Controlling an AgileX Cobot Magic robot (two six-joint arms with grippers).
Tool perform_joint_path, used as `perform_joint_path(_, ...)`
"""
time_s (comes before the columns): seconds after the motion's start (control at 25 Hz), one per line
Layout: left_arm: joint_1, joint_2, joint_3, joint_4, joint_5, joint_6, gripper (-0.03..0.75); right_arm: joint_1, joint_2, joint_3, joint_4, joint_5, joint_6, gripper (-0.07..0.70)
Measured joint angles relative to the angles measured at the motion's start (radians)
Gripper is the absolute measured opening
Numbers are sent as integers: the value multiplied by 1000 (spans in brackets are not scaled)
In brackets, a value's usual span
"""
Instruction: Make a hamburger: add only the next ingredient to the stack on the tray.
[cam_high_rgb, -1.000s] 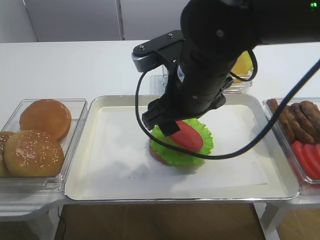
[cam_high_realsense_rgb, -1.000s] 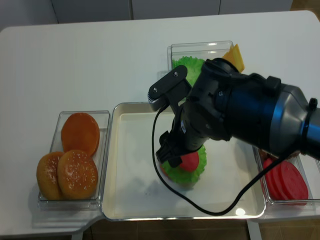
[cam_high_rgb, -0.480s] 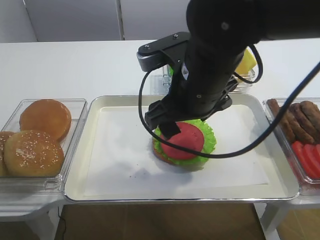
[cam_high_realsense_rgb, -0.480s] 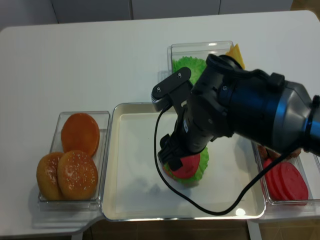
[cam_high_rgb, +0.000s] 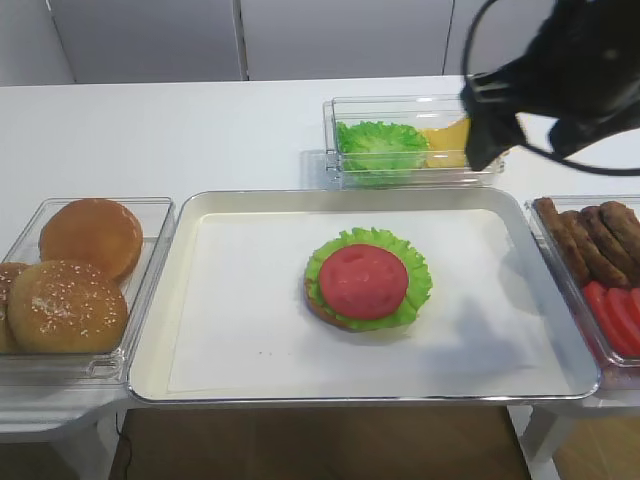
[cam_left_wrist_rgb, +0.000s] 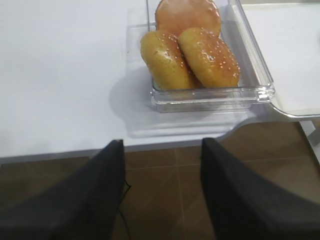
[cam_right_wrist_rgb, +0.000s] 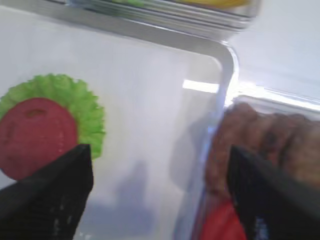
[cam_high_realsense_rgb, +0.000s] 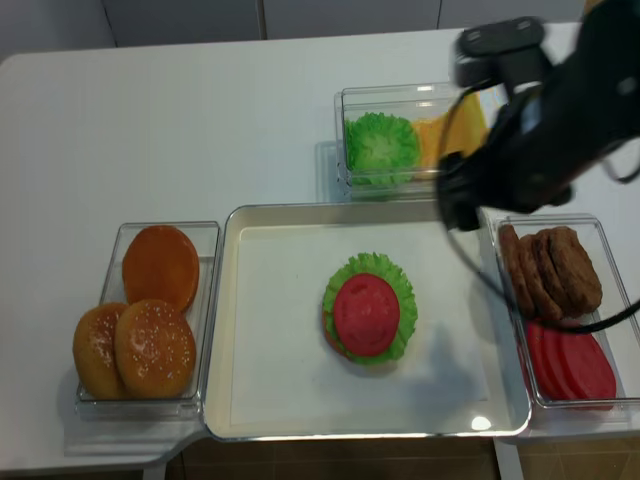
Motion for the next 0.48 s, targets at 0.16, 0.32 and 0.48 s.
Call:
perform_joint_path(0.16, 0, 0, 0, 0, 0, 0, 369, -177, -70, 8, 66, 49, -87, 636)
perform_joint_path(0.32, 0, 0, 0, 0, -2, 0, 369, -307, -164, 105, 93, 53, -105, 636)
perform_joint_path(0.48, 0, 0, 0, 0, -2, 0, 369, -345, -288, 247, 97, 53, -111, 636)
